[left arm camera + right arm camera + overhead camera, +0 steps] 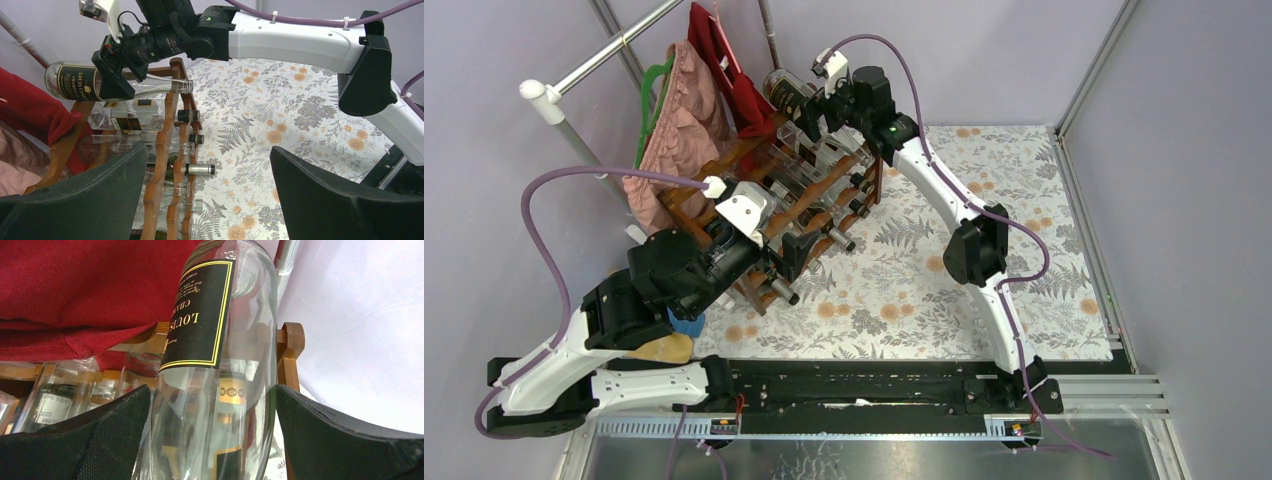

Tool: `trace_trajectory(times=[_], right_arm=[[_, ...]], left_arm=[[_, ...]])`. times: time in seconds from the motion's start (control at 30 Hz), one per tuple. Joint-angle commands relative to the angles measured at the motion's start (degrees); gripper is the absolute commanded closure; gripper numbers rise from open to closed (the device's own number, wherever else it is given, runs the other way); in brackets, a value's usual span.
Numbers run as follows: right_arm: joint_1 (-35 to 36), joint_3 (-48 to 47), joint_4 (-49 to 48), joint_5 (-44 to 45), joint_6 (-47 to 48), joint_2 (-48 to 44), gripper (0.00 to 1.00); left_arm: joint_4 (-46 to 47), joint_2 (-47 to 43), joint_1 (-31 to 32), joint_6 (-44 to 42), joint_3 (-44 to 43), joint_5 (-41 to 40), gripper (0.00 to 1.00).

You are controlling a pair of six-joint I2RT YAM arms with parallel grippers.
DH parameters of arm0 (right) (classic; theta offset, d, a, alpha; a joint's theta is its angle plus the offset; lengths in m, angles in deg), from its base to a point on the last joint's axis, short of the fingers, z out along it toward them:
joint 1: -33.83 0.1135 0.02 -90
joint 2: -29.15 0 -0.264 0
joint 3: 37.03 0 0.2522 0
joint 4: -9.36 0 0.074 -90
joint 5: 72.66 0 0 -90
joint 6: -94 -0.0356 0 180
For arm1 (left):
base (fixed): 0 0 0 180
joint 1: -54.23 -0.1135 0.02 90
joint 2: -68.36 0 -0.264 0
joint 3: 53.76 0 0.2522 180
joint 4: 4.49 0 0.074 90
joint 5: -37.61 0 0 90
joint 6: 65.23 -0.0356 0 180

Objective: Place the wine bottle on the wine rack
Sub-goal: Place the wine bottle in the wine rack.

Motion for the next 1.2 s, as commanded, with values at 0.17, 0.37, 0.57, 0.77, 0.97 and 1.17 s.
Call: trace_trajectory(times=[0.17, 0.37, 0.57, 0.77, 0.97, 1.17], right_arm=[[1.7, -3.8, -2.2, -6.2, -2.2, -5.3, 0.0], [1.7, -4.4, -1.7, -6.7, -2.2, -6.0, 0.0], [1.7, -3.1, -1.4, -6.7, -1.9, -6.4, 0.0], [1.7, -2.9, -0.6, -6.9, -2.1, -5.9, 0.0], [1.7, -2.5, -0.2, -5.0, -0.9, -5.4, 0.0], [1.7, -3.8, -0.2, -2.2, 0.5, -5.7, 0.0]], left_arm=[[3.5, -0.4, 0.0, 0.8, -1.2, 0.5, 0.01], [3.6, -0.2, 0.0, 1.2, -1.3, 0.9, 0.01], [3.5, -0.5, 0.0, 1.7, -1.2, 1.3, 0.01], [3.6, -0.7, 0.0, 1.7, -1.1, 1.3, 0.01], [3.5, -0.7, 0.0, 1.7, -1.3, 1.3, 0.01], [3.6, -0.6, 0.0, 1.6, -1.6, 1.4, 0.01]])
